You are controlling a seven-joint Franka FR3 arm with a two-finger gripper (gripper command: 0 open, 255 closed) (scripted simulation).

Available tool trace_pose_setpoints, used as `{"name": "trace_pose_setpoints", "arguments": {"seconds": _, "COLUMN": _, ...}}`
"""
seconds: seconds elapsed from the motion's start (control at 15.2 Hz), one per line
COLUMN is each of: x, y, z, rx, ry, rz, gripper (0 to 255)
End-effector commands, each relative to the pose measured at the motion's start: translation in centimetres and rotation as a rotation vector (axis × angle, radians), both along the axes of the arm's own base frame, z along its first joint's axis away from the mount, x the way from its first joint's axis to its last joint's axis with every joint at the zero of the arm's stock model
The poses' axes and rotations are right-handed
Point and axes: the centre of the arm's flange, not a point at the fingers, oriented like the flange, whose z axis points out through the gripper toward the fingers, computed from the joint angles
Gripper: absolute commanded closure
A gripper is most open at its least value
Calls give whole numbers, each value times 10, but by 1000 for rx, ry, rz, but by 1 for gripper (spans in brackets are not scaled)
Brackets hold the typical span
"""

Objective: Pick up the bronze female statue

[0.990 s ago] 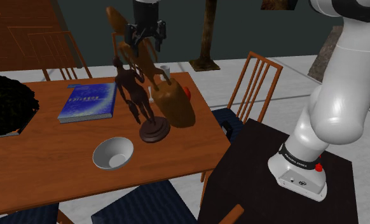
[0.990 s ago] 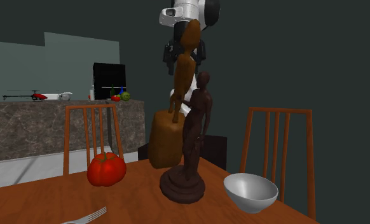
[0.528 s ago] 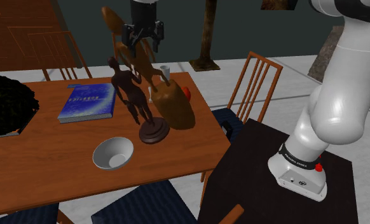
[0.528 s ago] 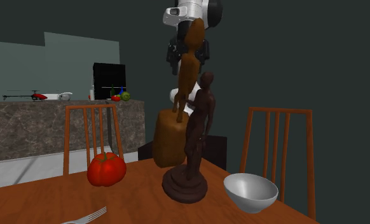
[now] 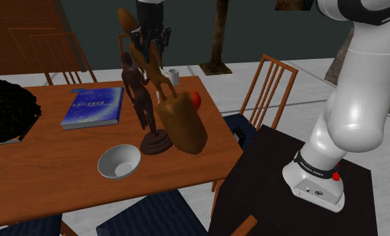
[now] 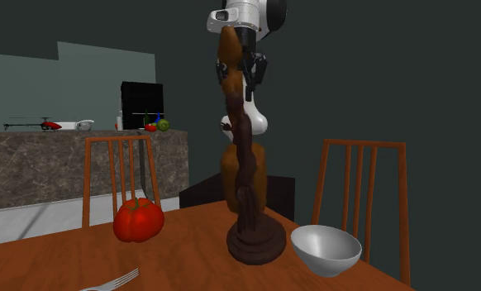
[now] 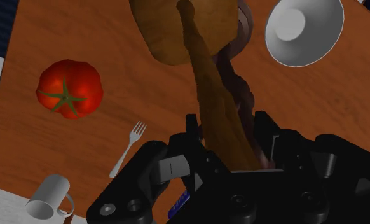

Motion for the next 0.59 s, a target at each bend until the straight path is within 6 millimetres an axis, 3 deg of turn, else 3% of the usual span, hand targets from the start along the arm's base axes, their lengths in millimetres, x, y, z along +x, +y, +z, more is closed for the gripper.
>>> {"name": "trace_pose_setpoints", "arguments": {"seconds": 0.0, "x": 2, "y": 3, "z": -11, "rx": -5, "ry": 42, "rz": 5, "gripper": 255}}
{"name": "trace_pose_setpoints", "arguments": {"seconds": 0.53, "x": 2, "y": 3, "z": 31, "rx": -5, "ry": 42, "rz": 5, "gripper": 255}}
